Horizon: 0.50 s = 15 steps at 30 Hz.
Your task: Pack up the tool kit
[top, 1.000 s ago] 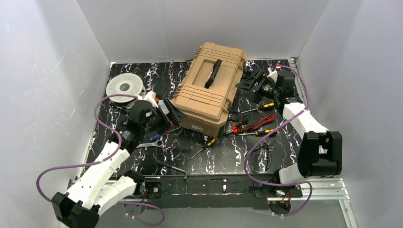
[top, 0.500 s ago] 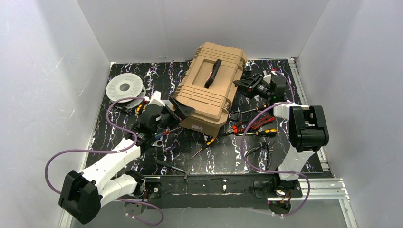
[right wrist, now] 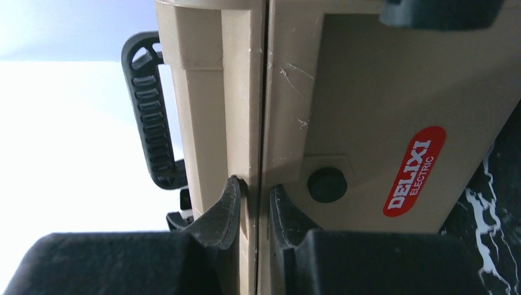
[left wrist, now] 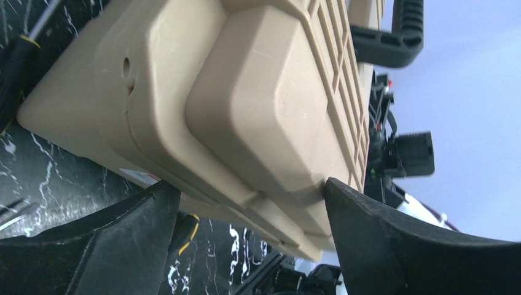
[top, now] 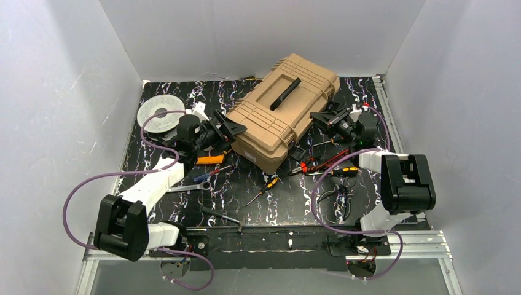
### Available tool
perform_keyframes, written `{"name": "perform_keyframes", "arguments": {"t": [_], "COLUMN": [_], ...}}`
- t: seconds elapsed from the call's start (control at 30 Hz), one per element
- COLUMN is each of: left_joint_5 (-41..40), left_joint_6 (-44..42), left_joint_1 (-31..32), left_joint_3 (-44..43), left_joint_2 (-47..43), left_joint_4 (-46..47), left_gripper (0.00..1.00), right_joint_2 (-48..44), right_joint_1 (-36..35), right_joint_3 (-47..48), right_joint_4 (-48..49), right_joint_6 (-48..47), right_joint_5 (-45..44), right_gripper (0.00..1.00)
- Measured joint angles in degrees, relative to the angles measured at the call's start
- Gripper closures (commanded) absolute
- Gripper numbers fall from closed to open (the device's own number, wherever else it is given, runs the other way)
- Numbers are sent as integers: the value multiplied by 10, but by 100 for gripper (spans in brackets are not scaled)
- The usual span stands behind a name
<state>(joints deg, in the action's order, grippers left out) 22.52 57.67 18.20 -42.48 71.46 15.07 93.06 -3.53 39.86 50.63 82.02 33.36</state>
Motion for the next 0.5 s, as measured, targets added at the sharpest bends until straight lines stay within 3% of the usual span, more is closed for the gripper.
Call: {"name": "perform_keyframes", "arguments": {"t": [0.13,0.2,0.33,0.5], "left_joint_5": [-6,-12,-41,-86], "left_joint_6": [-17,-36,-98,-191], "left_joint_1": [-6,-5,-3,-2], "left_joint_3": [-14,-21,-45,-137], "left_joint_2": [7,2,-40,-96], "left_joint_4": [-9,-27,-98,-200], "left_gripper": [10,7,5,5], "right_joint_2": [-46,-67,-108,-158], "right_joint_1": [1,-3,-11,-1], "right_joint_3": [-34,-35,-34,-30], "right_joint_4": [-21,-50,-139,-256], "right_joint_6": [-19,-50,-117,-188], "right_joint_5": [2,21,40,32], "right_gripper": [41,31,27,27]}}
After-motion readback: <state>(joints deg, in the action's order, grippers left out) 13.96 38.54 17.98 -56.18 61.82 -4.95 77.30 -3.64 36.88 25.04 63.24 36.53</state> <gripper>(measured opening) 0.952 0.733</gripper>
